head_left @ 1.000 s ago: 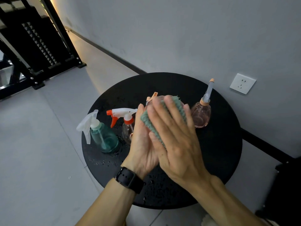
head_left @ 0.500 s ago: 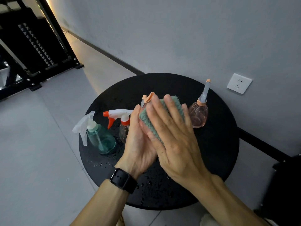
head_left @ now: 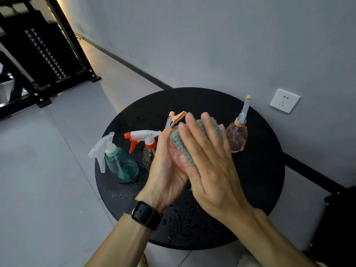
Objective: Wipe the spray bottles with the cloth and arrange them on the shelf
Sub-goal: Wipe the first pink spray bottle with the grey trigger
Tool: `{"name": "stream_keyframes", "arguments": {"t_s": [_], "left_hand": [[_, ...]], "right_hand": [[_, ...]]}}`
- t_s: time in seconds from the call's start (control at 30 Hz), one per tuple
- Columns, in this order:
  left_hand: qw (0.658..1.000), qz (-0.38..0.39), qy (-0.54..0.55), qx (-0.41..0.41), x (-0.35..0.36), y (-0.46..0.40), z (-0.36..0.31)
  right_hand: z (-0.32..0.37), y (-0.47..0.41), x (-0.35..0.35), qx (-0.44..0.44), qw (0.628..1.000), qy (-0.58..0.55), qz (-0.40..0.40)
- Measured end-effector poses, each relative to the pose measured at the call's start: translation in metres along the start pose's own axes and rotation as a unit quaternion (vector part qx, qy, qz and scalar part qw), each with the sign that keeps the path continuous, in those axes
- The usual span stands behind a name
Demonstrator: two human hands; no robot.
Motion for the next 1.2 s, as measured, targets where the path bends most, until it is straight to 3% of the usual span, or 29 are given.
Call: {"name": "stream_keyframes", "arguments": {"t_s": [0.1, 0.23, 0.3, 0.4, 0.47, 0.5, 0.6, 0.7, 0.77, 0.97, 1.2], "left_hand": [[1.000, 0.003, -0.027, -0.001, 0.001, 0.002, -0.002], [0.995, -0.042, -0.090, 0.009, -0.001, 0.003, -0.007], [0.990, -0.059, -0.129, 0.004, -0.003, 0.005, -0.009], [0.969, -0.117, -0.217, -0.018, -0.010, 0.010, -0.010], [0.947, -0.140, -0.288, -0.011, -0.016, 0.011, -0.008], [0.933, -0.147, -0.329, -0.002, -0.018, 0.013, -0.007], [0.877, -0.146, -0.457, 0.018, -0.019, 0.016, 0.000], [0.826, -0.143, -0.544, 0.021, -0.015, 0.018, 0.007], [0.809, -0.125, -0.575, 0.018, -0.012, 0.019, 0.010], [0.783, -0.090, -0.615, 0.030, -0.010, 0.024, 0.019], [0.822, -0.086, -0.563, 0.020, -0.010, 0.026, 0.018]], "right_hand": [[-0.003, -0.001, 0.000, 0.021, 0.999, -0.038, 0.002], [-0.008, -0.004, -0.005, 0.122, 0.978, -0.169, -0.007], [-0.011, -0.003, -0.007, 0.185, 0.950, -0.253, 0.000], [-0.017, -0.003, -0.011, 0.309, 0.874, -0.374, 0.003], [-0.024, -0.003, -0.013, 0.376, 0.843, -0.385, -0.019], [-0.027, -0.004, -0.015, 0.388, 0.845, -0.367, -0.035], [-0.031, -0.006, -0.019, 0.345, 0.898, -0.262, -0.077], [-0.033, -0.006, -0.019, 0.207, 0.967, -0.126, -0.082], [-0.036, -0.004, -0.012, 0.137, 0.986, -0.071, -0.057], [-0.048, 0.004, 0.006, 0.070, 0.991, -0.055, 0.095], [-0.056, 0.007, 0.006, 0.044, 0.995, -0.052, 0.066]]}}
Point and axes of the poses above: each hand's wrist, its own y-axis away from the middle knuckle, its own x-axis out of the palm, z = x × y, the point moved 1 cm from there along -y, towards the middle knuckle
